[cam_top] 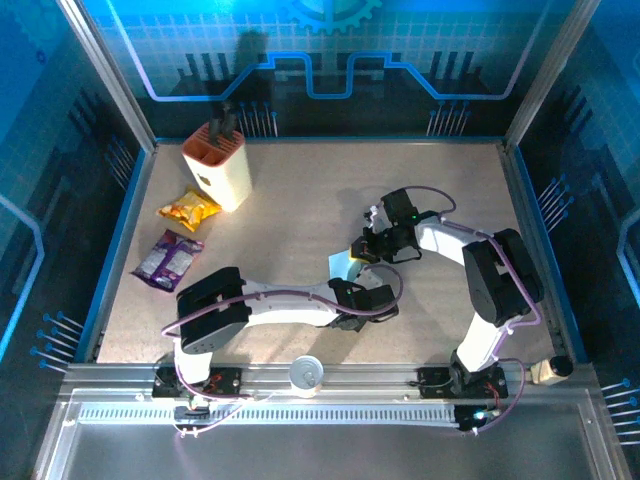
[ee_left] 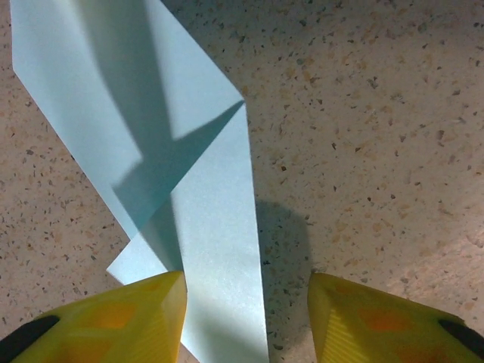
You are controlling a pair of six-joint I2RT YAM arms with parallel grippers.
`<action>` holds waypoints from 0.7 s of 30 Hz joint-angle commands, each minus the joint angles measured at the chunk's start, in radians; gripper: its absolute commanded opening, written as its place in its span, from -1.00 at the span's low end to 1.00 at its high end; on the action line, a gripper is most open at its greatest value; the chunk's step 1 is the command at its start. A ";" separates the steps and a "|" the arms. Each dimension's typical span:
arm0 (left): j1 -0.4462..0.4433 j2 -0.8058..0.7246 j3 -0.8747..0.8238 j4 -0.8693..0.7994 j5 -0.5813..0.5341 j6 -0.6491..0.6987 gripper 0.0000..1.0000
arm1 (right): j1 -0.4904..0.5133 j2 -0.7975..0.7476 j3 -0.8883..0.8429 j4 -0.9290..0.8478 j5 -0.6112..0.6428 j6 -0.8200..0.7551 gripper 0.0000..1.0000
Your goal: Fold a paper plane with a square sheet of paper (fold left side to right side)
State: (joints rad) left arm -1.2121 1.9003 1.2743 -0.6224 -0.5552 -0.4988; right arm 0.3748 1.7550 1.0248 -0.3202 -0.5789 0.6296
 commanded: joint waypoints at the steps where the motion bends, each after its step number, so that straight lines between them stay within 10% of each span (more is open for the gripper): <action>1: -0.006 0.021 -0.008 -0.002 -0.025 -0.029 -0.13 | 0.016 0.010 0.005 0.000 0.000 0.014 -1.00; 21: 0.001 0.061 0.005 -0.033 -0.051 -0.052 -0.63 | 0.021 0.021 -0.006 0.015 0.008 0.025 -1.00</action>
State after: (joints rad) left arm -1.2121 1.9514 1.2743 -0.6243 -0.5842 -0.5369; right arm 0.3809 1.7588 1.0248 -0.3023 -0.5781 0.6479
